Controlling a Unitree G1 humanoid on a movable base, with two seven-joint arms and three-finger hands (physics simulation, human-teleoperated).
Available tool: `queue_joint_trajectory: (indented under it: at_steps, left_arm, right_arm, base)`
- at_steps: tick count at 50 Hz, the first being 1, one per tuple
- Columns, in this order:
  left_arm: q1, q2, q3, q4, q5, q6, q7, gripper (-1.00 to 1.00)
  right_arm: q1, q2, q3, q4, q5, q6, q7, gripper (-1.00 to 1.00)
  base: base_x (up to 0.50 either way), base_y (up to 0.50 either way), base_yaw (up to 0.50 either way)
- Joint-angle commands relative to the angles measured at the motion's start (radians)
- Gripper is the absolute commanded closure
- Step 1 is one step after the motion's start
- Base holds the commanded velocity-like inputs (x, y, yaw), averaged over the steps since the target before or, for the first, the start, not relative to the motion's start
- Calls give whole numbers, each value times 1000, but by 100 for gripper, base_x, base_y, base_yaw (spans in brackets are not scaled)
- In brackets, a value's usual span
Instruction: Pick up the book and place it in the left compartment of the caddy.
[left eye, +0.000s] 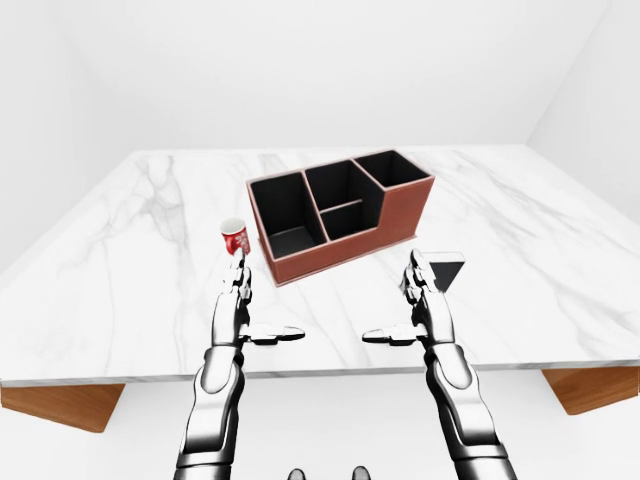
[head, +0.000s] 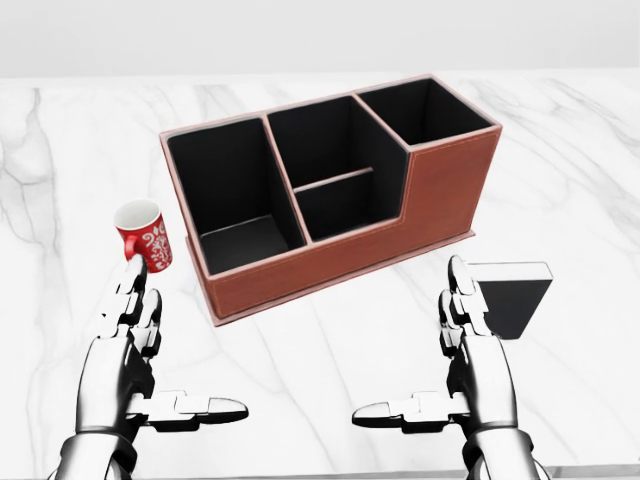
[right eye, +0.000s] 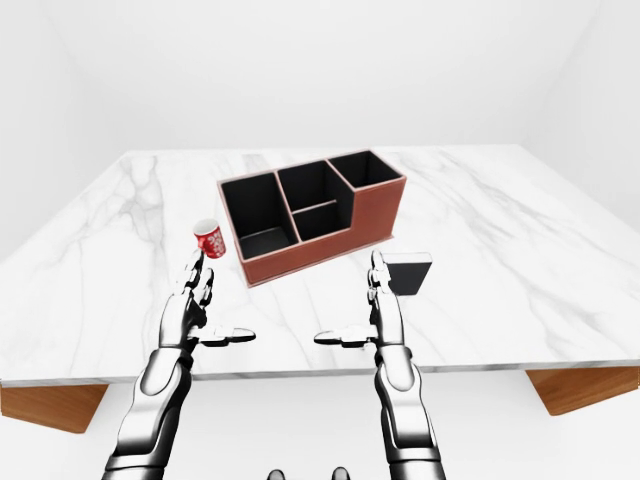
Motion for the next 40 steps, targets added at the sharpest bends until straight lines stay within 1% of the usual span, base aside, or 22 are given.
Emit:
queue_joint_trajectory:
  at_steps: [1, 6, 14, 19, 23, 24, 35, 38, 39, 40]
  left_arm:
    - [-3, 0, 1, 8, -1, -6, 0, -100]
    - [-2, 0, 0, 6, -1, -5, 0, -100]
    - [4, 0, -1, -12, -2, 6, 0, -100]
    - [4, 0, 0, -13, -3, 5, -1, -100]
    - [3, 0, 1, -11, -4, 4, -2, -100]
    - [4, 0, 1, -13, -4, 5, -2, -100]
    - [7, 0, 1, -19, -4, 7, -3, -100]
    - [6, 1, 2, -14, -4, 3, -3, -100]
    - [-1, 2, 5, 1, -5, -5, -3, -100]
    - [-2, 2, 6, 1, -6, -4, -2, -100]
  right_arm:
    - [-1, 0, -1, 6, -1, -1, -1, -100]
    - [1, -1, -1, 0, 0, 0, 0, -100]
    - [5, 0, -1, -4, 0, 1, 0, -100]
    - [0, -1, -2, 1, -1, 2, 0, -100]
    - [4, 0, 0, -2, 0, -4, 2, -100]
    - [6, 1, 0, -6, 1, 1, 2, -100]
    - [-3, 1, 0, 15, -5, -6, -6, -100]
    - [-9, 0, 0, 24, -6, -6, -7, -100]
    - [-14, 0, 1, 31, -8, -5, -6, -100]
    - [-18, 0, 2, 39, -10, -6, -7, -100]
  base:
    - [50, 0, 0]
    - [50, 0, 0]
    - [50, 0, 0]
    - [50, 0, 0]
    - [50, 0, 0]
    - [50, 0, 0]
    - [4, 0, 0]
    - [0, 0, 0]
    - [0, 0, 0]
    - [0, 0, 0]
